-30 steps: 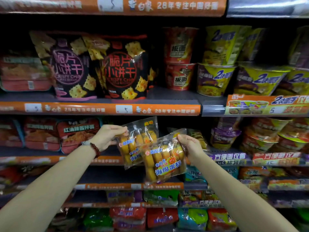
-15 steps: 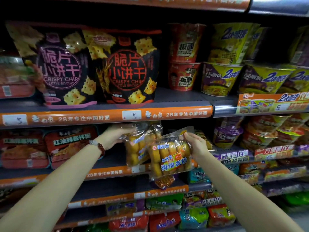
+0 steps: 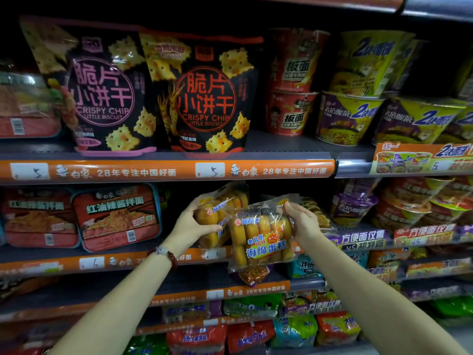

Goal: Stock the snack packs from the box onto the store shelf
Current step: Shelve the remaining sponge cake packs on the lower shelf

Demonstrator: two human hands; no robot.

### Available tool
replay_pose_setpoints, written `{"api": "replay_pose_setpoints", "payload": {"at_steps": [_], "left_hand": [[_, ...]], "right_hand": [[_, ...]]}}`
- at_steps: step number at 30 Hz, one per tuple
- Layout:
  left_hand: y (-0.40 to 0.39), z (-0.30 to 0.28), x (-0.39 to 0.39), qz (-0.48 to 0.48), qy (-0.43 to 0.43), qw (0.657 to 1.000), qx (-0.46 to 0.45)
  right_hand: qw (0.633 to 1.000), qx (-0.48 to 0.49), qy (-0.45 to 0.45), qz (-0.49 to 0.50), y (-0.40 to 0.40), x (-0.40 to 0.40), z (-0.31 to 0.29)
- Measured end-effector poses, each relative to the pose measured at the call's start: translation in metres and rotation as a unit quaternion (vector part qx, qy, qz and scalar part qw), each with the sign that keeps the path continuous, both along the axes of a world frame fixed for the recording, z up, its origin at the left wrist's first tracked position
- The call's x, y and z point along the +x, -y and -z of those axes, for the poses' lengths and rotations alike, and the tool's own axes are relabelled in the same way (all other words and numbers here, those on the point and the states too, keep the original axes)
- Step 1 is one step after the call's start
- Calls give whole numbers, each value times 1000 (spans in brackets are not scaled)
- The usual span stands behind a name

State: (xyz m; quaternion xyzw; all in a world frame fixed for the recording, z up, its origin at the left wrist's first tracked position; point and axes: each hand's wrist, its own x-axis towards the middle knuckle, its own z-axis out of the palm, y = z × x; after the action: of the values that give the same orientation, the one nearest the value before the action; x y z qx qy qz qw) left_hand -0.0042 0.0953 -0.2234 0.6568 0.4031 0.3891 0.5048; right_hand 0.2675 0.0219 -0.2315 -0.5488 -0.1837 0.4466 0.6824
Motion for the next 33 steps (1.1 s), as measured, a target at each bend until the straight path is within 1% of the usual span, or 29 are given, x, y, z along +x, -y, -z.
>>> {"api": "replay_pose_setpoints", "payload": {"at_steps": [2,3,5,8,10,15,17,19,23,25,28,33], "left_hand": [[-3,4,-1,-9,14,1000,12],[-5,6,-1,-18,27,999,5],[-9,8,-1,-42,50,997,-39],[-21,12,-3,-41,110,985,-128],[-32,12,-6,-43,146,974,-170],[-51,21,-21,-19,164,958,-235],[-52,27,-25,-10,161,958,-238],[-50,29,-25,21,147,962,-228],[-45,35,-26,97,71,968,-221],[-43,35,-28,116,44,966,-225],[-48,32,-30,103,31,969,-223],[-53,37,-34,41,48,971,-233]], "right_hand": [[1000,-2,-2,-5,0,0,-1],[1000,-3,-3,-6,0,-1,-1],[1000,-7,-2,-6,0,0,0],[1000,-9,-2,-1,1,1,1],[1000,-8,-1,-2,2,2,2],[1000,-4,3,0,2,3,3],[1000,-3,3,2,2,2,4],[1000,4,6,2,0,0,4],[1000,12,13,-1,-1,-6,1],[1000,13,17,-3,-1,-8,0],[1000,19,15,-6,-2,-9,-4],[1000,24,1,-10,-3,-13,-13]]}}
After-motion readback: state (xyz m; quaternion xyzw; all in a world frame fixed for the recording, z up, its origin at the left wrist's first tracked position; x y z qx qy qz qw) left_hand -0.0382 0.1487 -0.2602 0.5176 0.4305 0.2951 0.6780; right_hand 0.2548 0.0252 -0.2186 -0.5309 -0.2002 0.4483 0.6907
